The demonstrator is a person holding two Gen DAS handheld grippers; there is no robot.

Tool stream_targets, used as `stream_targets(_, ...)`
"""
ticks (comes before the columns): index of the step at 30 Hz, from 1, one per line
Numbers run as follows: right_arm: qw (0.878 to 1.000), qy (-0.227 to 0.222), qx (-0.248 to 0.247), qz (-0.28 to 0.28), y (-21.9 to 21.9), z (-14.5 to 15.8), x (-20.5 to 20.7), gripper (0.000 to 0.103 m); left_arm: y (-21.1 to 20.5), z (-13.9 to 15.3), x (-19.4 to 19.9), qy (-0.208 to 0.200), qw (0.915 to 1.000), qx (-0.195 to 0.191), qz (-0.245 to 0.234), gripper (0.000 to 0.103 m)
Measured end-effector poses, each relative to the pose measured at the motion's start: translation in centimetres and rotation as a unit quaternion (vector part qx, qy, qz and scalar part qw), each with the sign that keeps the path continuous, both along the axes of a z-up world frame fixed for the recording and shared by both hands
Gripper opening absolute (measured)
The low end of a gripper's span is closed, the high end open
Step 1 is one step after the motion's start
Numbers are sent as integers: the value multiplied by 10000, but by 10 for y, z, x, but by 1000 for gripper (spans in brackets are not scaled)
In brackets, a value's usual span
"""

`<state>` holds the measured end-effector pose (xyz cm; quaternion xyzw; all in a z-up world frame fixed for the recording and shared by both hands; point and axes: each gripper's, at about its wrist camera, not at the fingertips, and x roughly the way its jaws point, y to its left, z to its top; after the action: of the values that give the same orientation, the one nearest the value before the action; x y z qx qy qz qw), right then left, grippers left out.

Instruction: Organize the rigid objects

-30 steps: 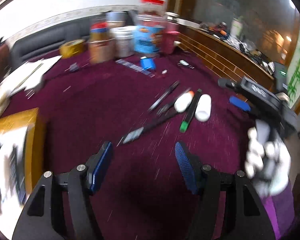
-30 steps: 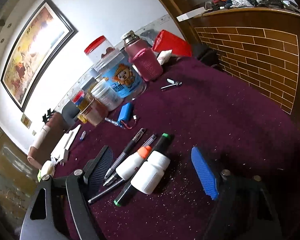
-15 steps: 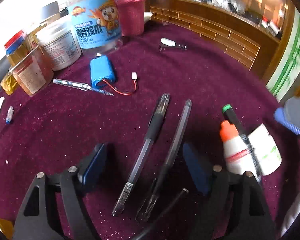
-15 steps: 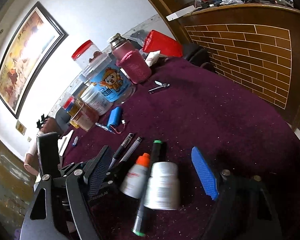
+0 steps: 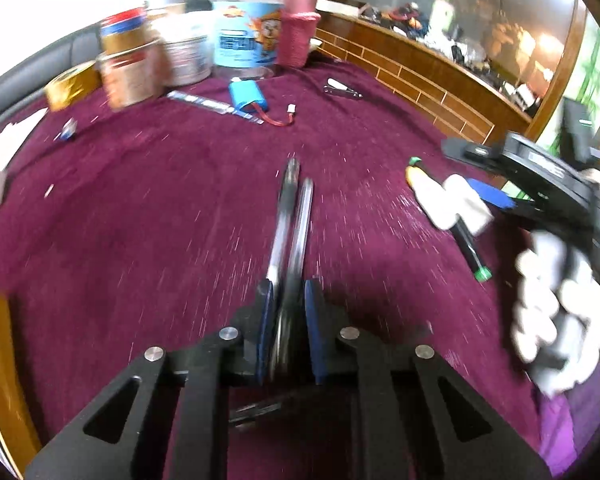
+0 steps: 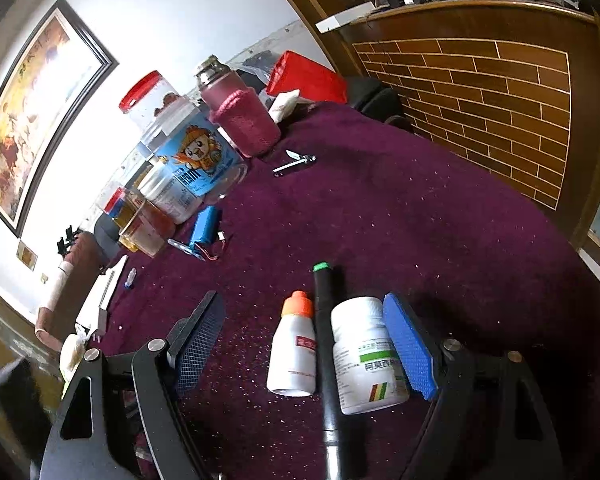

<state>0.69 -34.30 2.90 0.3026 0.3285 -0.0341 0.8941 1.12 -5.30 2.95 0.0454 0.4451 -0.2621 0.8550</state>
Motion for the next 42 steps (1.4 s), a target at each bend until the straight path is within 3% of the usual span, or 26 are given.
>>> stream_targets(3,10000,79,26,16,0,-3,1,77,13,0,-16,107,9997,-196,110,13)
stream_targets(6,10000,87,-1,24,1,-3,0,77,15,7,-18,-105,9995,-254,136,13)
stream_targets(10,9999,112,-65,34,2,-4,-1,77,6,6,3,-139,9995,-190,230,14)
stream_targets(15,9998,176,-37,4,1,-6,0,77,-15,-14,30,-35,9997,166,149,14)
stream_targets(17,9997,246,-41,6,1,-8,2,77,-22,-14,37,-226,9993,269,127,14)
stream_targets(21,9997,252,-10,36,2,-9,3,77,-20,-21,52,17,9995,158,285,14)
stream_targets(25,9997,245,10,82,4,-8,4,77,-38,-21,46,-394,9966,722,96,14)
stream_targets(28,9996,248,36,108,5,-8,4,77,-49,-21,49,-623,9929,1012,5,17)
stream_targets(30,9996,242,57,105,5,-8,3,77,-56,-21,53,-774,9902,1167,-12,25)
stream_targets(32,9996,242,74,90,5,-8,3,77,-59,-22,56,-880,9881,1258,-69,24)
stream_targets(35,9996,270,92,53,3,-9,3,77,-56,-20,52,-692,9920,1039,-203,6)
stream_targets(42,9996,267,16,39,4,-8,2,77,-20,2,17,-571,9983,114,1,6)
